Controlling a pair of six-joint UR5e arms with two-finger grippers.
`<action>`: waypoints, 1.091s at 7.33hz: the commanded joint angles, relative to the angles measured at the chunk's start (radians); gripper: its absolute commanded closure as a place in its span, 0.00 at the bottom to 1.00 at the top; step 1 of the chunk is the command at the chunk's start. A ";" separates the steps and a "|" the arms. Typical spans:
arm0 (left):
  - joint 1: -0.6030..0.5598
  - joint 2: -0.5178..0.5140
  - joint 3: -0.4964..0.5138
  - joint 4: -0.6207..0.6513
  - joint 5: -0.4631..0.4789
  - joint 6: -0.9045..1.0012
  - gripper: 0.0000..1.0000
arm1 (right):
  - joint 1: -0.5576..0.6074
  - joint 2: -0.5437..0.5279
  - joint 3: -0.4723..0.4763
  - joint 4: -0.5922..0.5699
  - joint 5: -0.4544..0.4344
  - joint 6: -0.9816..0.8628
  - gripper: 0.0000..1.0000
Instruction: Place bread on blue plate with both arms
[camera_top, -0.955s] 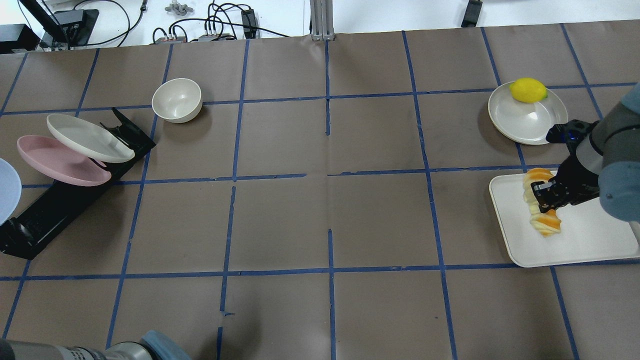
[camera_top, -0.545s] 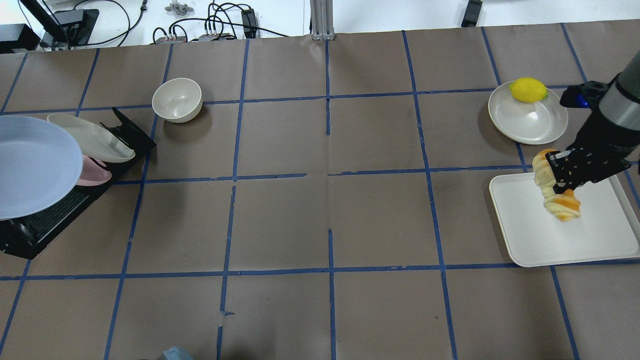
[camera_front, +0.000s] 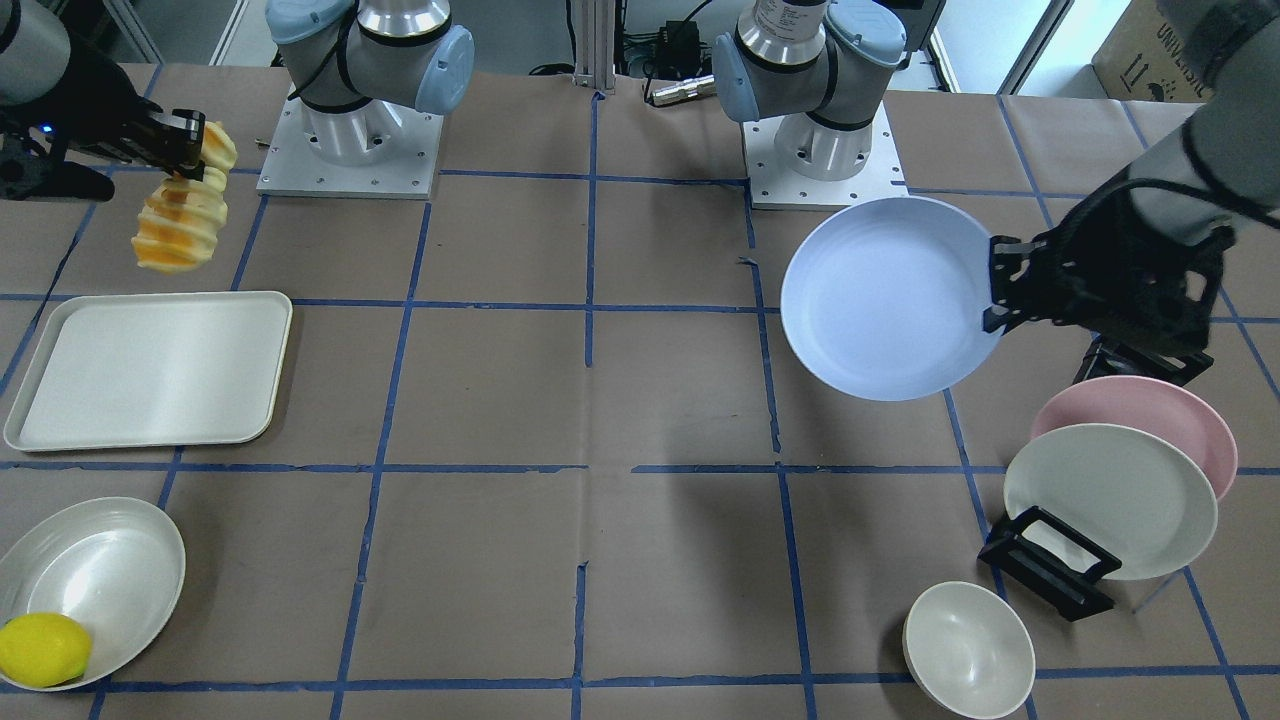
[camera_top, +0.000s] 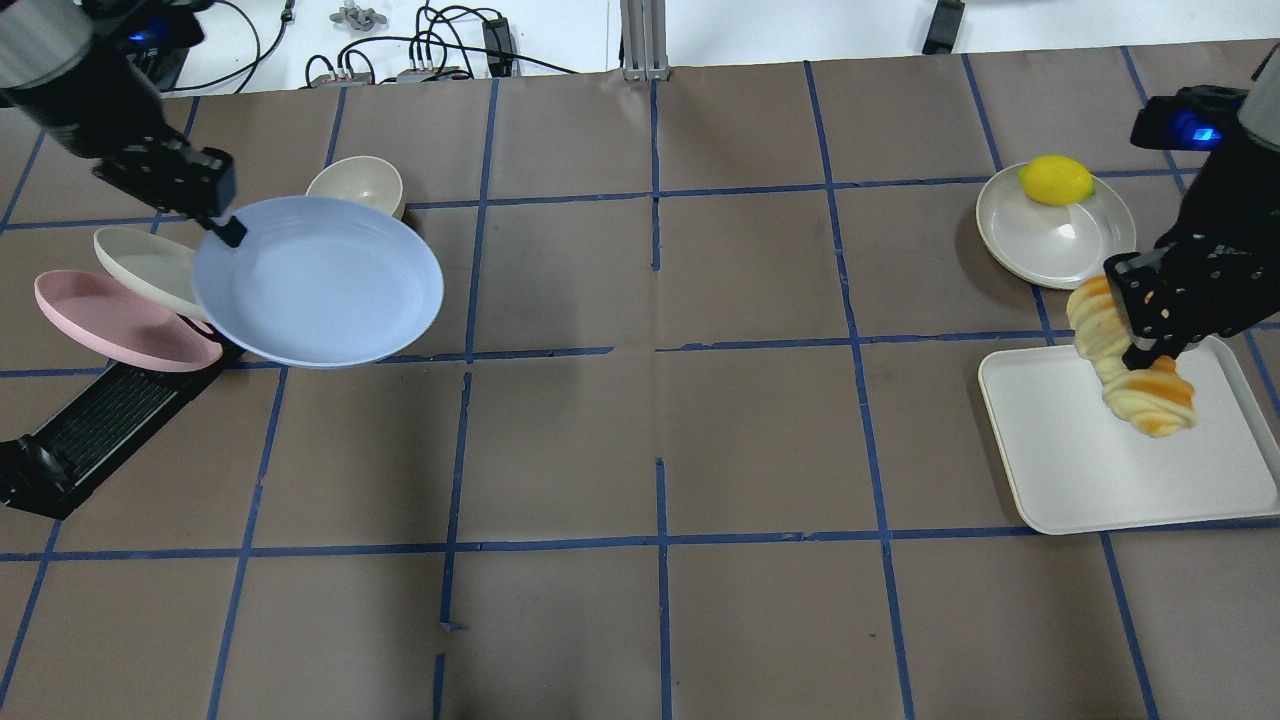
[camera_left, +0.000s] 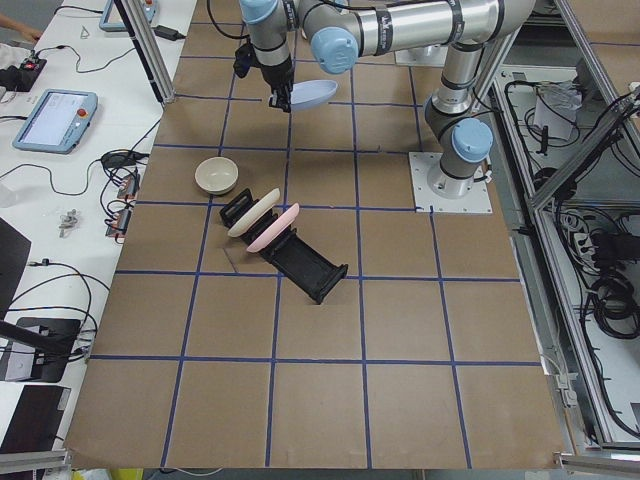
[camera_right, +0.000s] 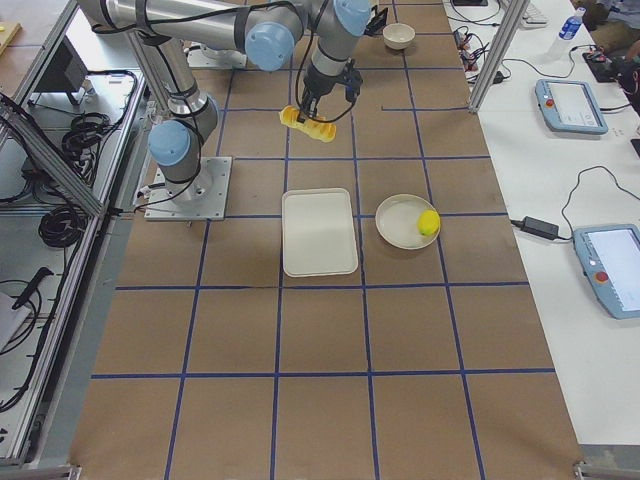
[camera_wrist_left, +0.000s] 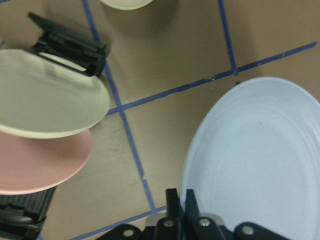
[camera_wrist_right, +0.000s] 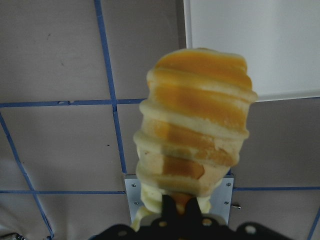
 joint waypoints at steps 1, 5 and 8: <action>-0.161 -0.084 -0.008 0.070 -0.063 -0.101 0.96 | 0.104 -0.005 -0.006 0.004 -0.001 0.079 0.90; -0.361 -0.301 -0.013 0.364 -0.122 -0.283 0.96 | 0.105 -0.007 -0.014 0.005 0.004 0.073 0.90; -0.416 -0.371 -0.081 0.512 -0.120 -0.347 0.96 | 0.105 -0.008 -0.012 0.005 0.002 0.068 0.90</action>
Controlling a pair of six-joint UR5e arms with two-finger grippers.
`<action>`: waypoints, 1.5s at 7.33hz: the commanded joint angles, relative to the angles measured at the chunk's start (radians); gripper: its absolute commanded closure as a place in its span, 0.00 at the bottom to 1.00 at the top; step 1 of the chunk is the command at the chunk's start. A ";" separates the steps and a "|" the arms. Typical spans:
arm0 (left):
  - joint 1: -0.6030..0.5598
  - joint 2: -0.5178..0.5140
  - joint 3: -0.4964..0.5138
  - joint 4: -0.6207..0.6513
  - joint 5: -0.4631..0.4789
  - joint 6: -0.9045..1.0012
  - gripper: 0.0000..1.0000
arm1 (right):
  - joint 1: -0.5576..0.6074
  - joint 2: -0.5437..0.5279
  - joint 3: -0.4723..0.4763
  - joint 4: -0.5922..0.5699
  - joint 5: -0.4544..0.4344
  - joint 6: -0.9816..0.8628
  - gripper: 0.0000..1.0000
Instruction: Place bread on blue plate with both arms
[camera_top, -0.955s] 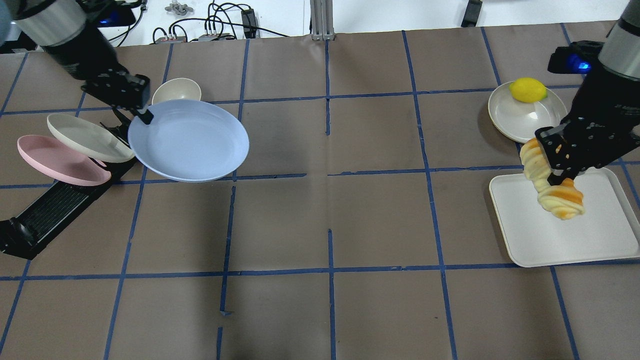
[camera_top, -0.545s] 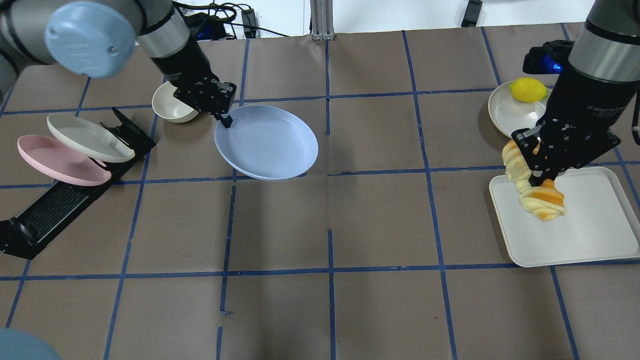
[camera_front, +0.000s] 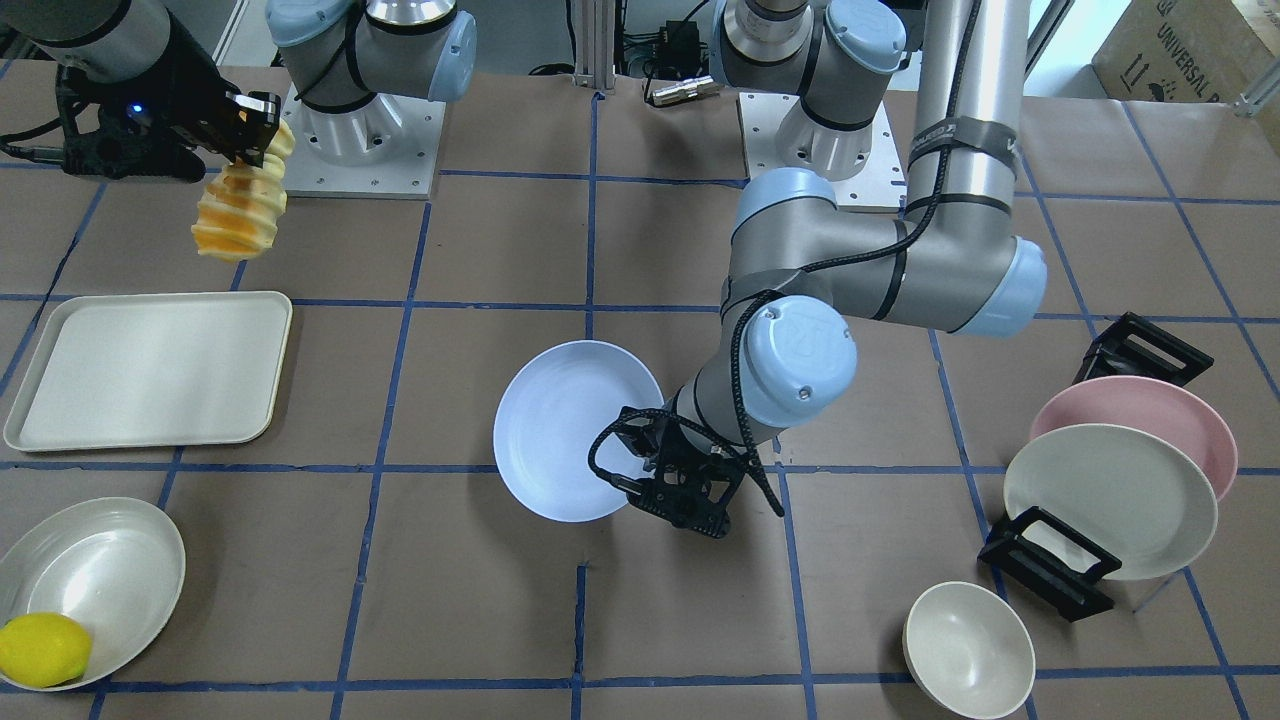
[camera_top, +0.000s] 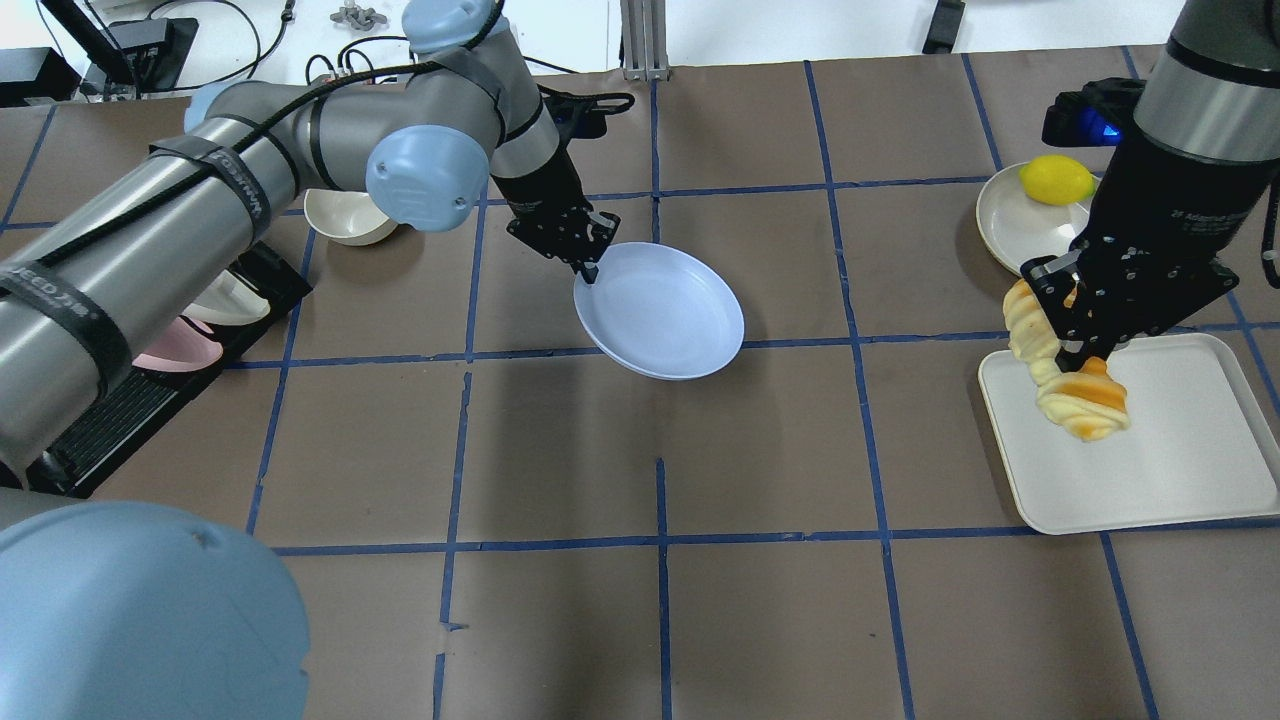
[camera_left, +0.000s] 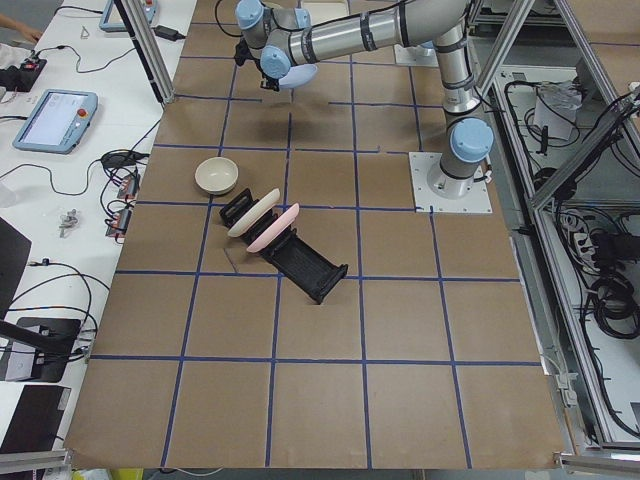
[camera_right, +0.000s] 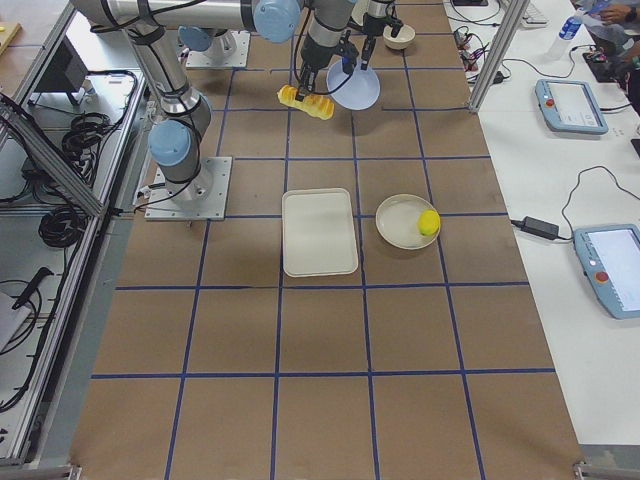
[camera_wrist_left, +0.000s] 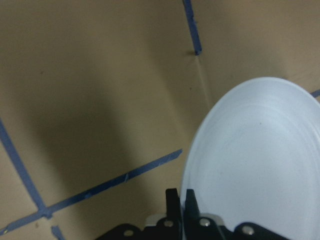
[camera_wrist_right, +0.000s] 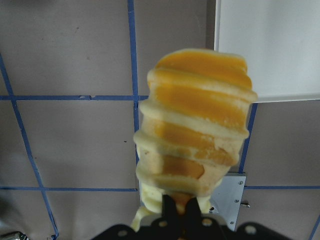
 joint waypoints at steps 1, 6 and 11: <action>-0.005 -0.021 -0.078 0.158 0.003 -0.012 0.94 | 0.000 -0.006 0.008 0.000 -0.002 -0.001 0.89; 0.018 -0.004 -0.068 0.223 0.010 -0.038 0.00 | 0.000 -0.006 0.010 0.000 0.000 -0.001 0.90; 0.098 0.135 0.032 -0.071 0.081 -0.037 0.00 | 0.088 0.057 0.007 -0.078 0.064 0.144 0.90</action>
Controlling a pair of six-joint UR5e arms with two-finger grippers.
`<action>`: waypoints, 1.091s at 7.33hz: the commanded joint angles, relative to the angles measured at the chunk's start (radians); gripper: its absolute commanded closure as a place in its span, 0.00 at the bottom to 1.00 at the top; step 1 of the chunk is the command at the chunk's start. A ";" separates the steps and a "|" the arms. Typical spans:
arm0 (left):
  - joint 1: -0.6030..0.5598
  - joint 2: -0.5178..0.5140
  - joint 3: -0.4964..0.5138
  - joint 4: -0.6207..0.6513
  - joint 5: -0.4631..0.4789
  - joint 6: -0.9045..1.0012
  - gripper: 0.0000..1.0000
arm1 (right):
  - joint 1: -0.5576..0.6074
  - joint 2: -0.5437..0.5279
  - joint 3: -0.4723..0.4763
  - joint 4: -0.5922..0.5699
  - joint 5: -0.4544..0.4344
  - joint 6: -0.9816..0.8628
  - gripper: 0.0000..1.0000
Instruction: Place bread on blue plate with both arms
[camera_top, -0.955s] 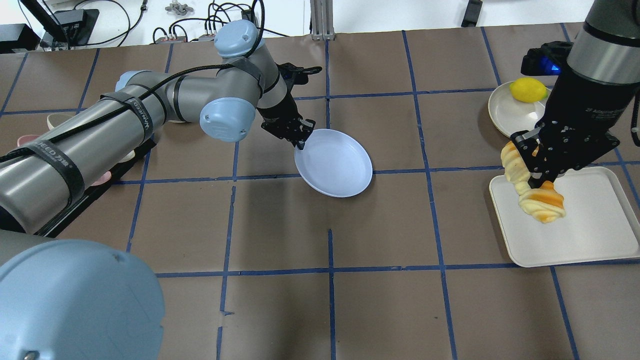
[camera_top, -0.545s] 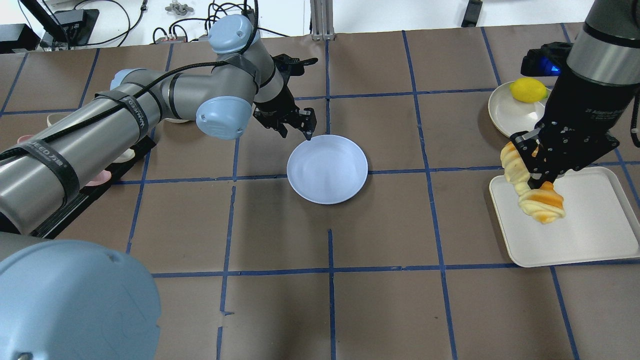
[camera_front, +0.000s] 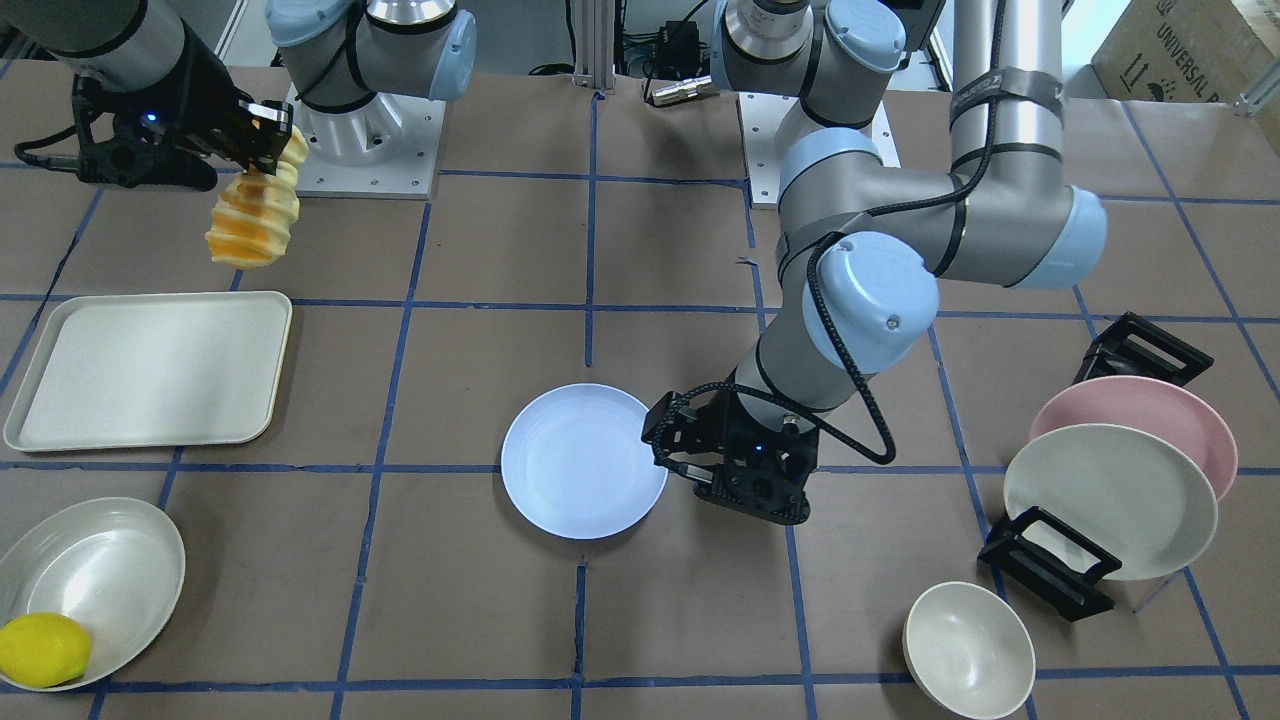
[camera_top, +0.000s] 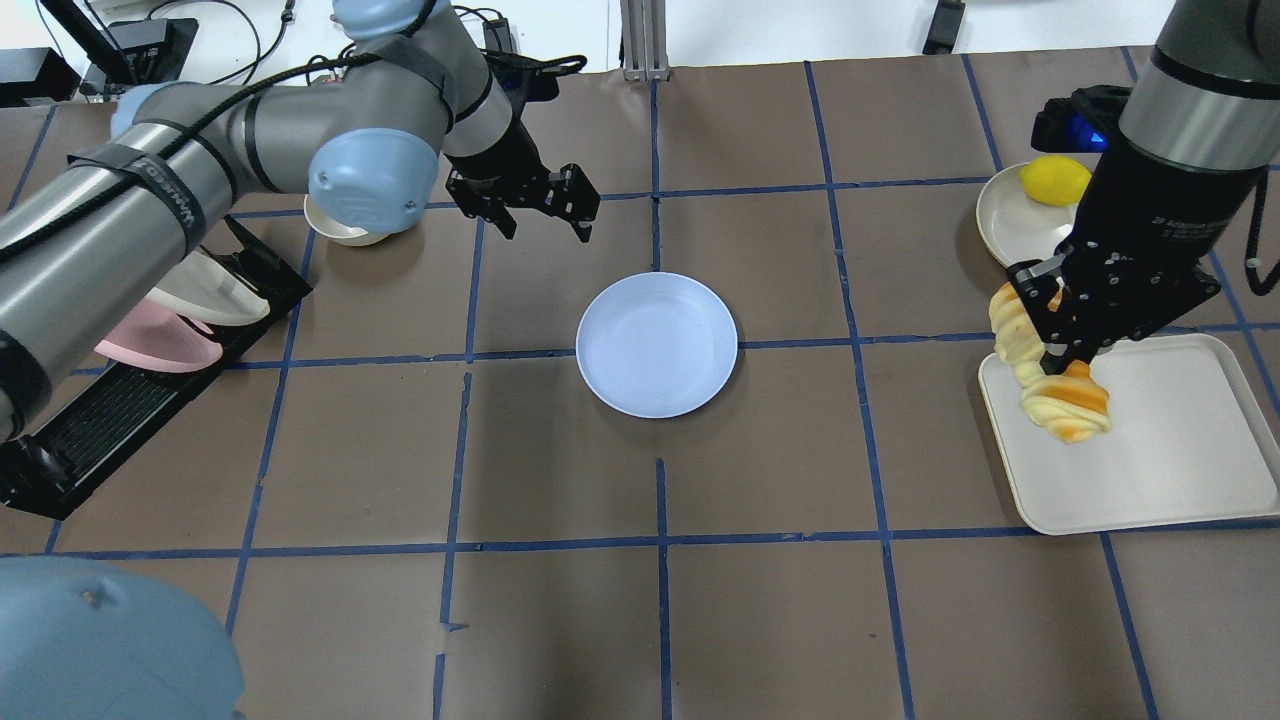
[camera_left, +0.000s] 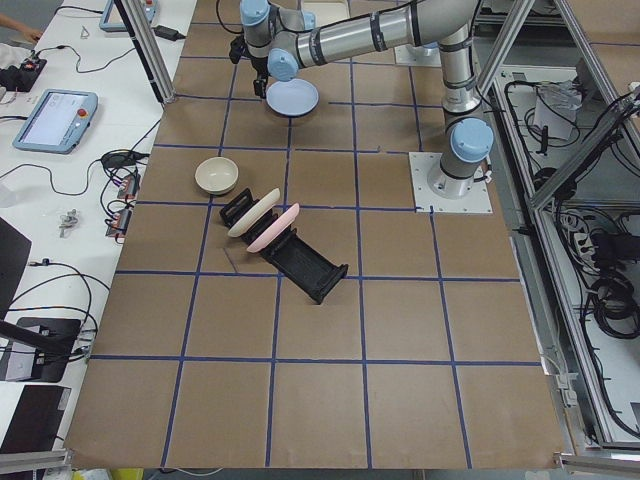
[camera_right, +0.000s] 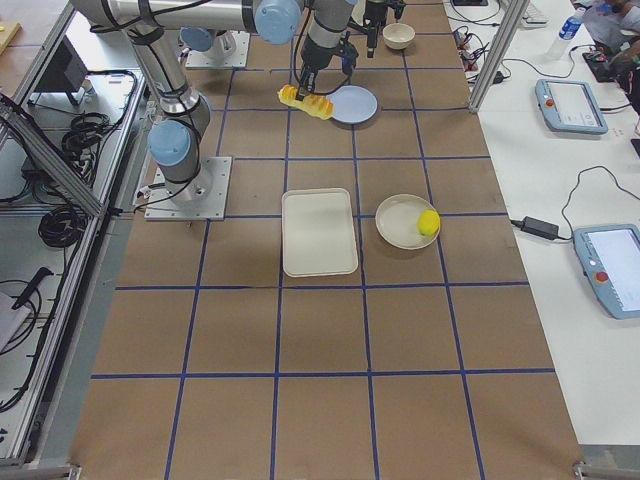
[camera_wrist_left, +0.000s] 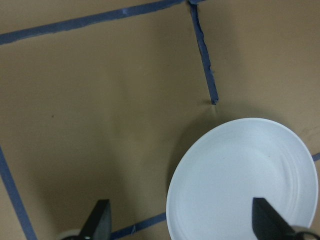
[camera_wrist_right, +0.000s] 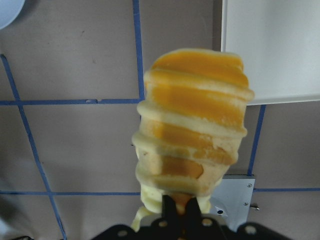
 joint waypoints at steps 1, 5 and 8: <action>0.023 0.033 0.081 -0.154 0.049 0.000 0.00 | 0.163 0.095 -0.018 -0.121 0.042 0.167 0.90; 0.026 0.073 0.152 -0.249 0.121 0.000 0.00 | 0.404 0.342 -0.130 -0.337 0.101 0.381 0.90; 0.056 0.131 0.165 -0.314 0.135 0.000 0.00 | 0.458 0.496 -0.228 -0.481 0.141 0.421 0.89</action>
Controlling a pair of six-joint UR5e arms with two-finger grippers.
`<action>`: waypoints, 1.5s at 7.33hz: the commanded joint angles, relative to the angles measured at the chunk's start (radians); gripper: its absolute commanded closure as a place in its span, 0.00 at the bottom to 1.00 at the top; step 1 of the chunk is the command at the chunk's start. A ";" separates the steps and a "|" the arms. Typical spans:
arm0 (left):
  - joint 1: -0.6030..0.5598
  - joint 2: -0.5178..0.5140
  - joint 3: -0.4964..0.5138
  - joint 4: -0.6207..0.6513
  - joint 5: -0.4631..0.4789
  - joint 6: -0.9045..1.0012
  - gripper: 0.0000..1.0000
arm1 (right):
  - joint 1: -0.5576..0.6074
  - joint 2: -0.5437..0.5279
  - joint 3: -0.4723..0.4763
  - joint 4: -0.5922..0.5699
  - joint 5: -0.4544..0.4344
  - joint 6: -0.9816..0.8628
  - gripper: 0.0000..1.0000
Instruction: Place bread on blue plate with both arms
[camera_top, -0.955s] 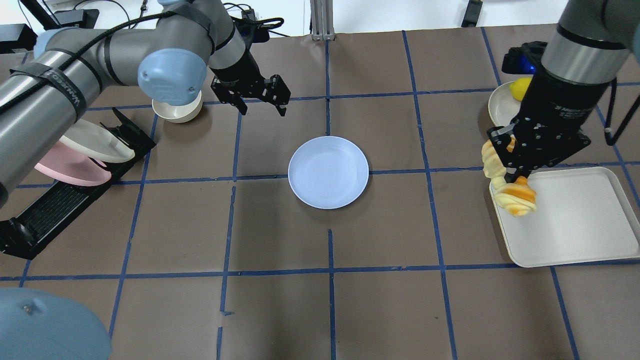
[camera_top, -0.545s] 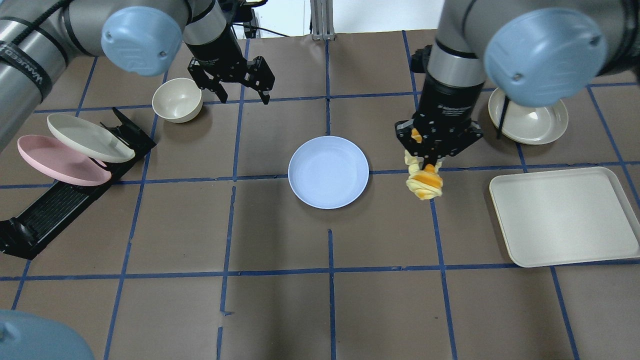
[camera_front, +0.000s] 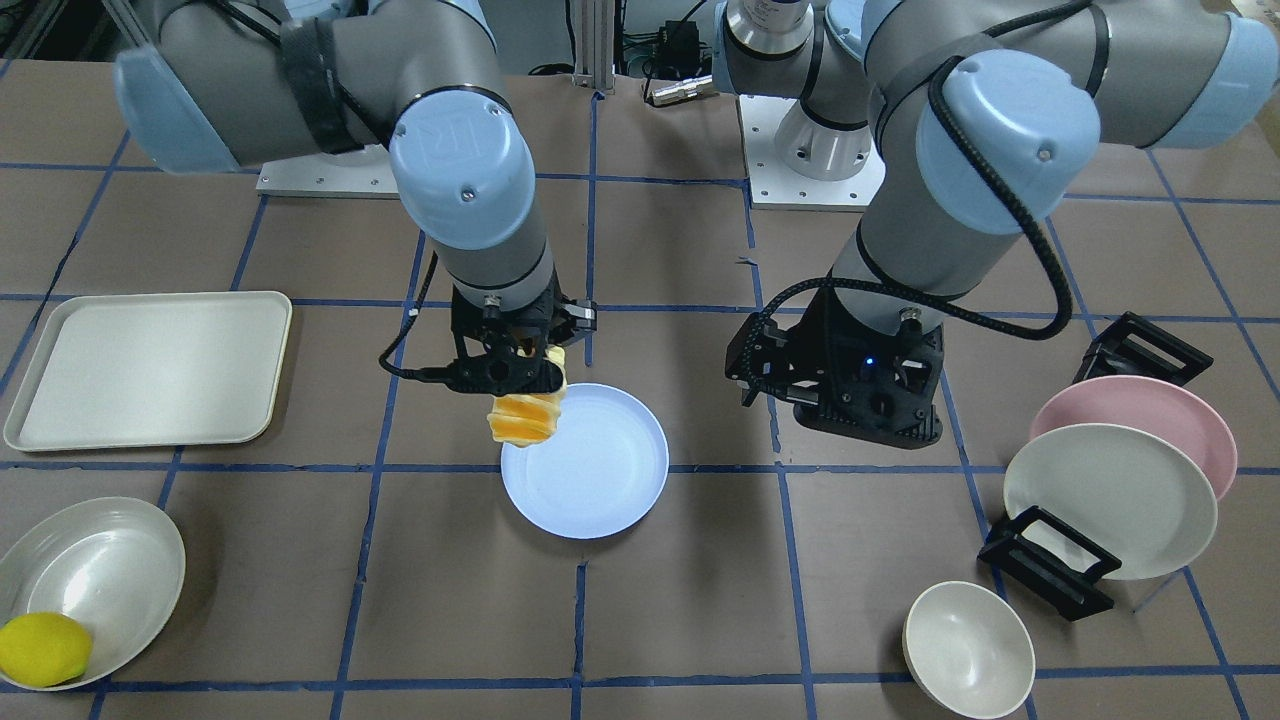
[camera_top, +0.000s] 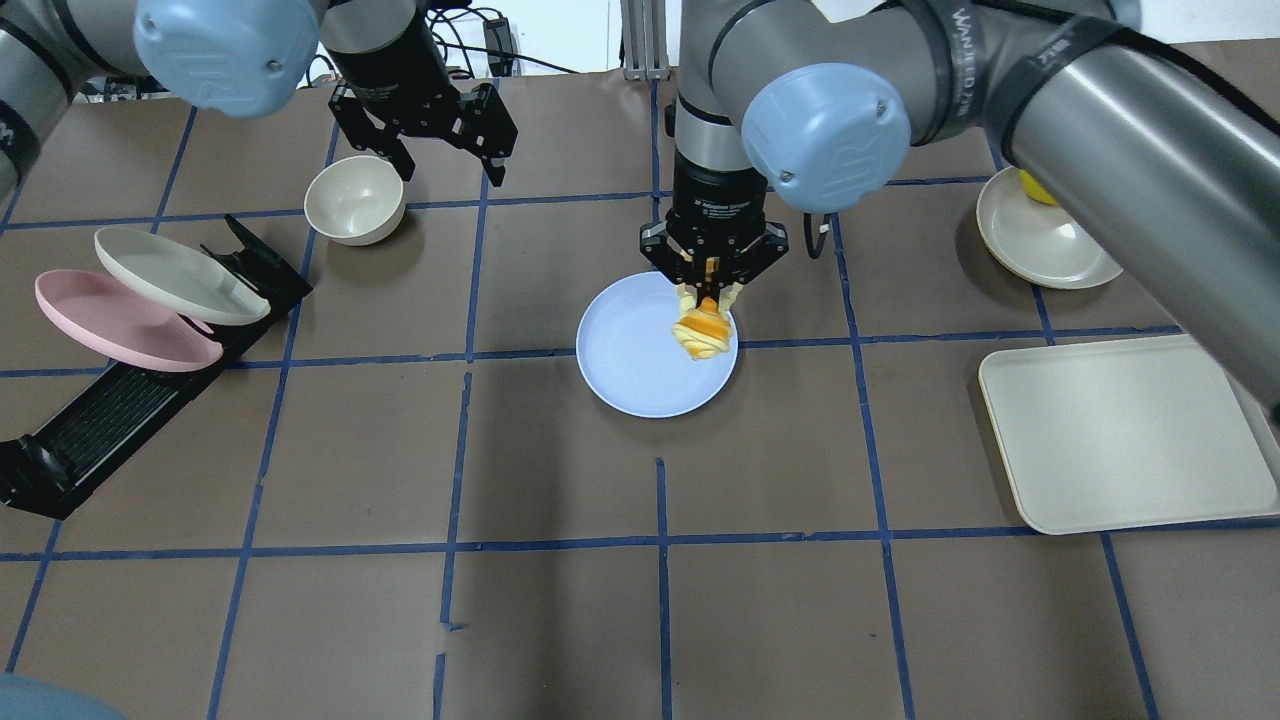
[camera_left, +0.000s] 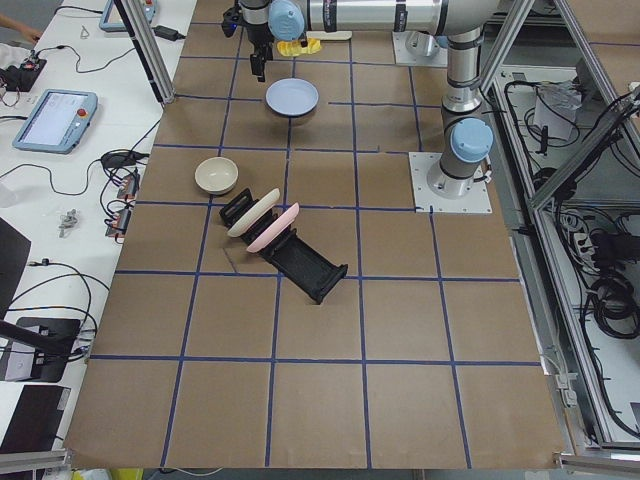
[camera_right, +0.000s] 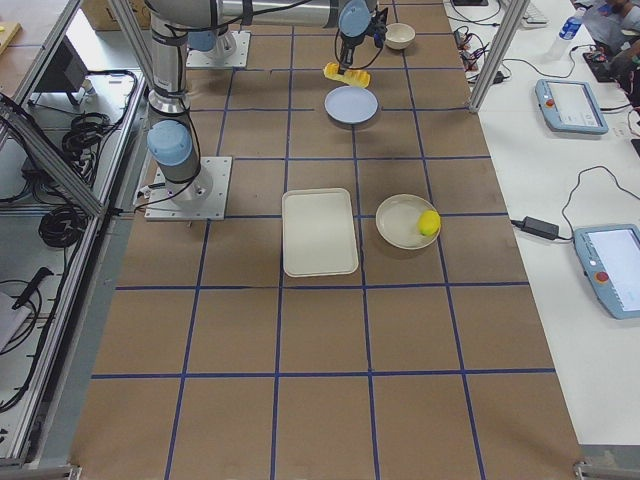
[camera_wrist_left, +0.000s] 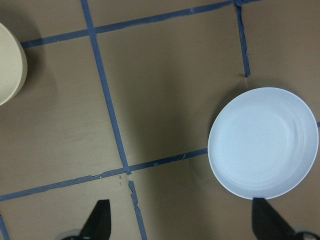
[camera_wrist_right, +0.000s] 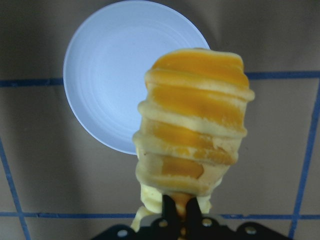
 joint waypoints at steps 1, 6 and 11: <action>0.014 0.059 0.017 -0.090 0.009 -0.002 0.00 | 0.025 0.090 -0.019 -0.116 0.011 -0.006 0.88; 0.082 0.213 -0.105 -0.139 0.080 -0.017 0.00 | 0.025 0.111 0.119 -0.236 -0.007 -0.045 0.73; 0.080 0.231 -0.188 -0.043 0.086 -0.021 0.00 | 0.020 0.111 0.105 -0.279 -0.021 -0.048 0.00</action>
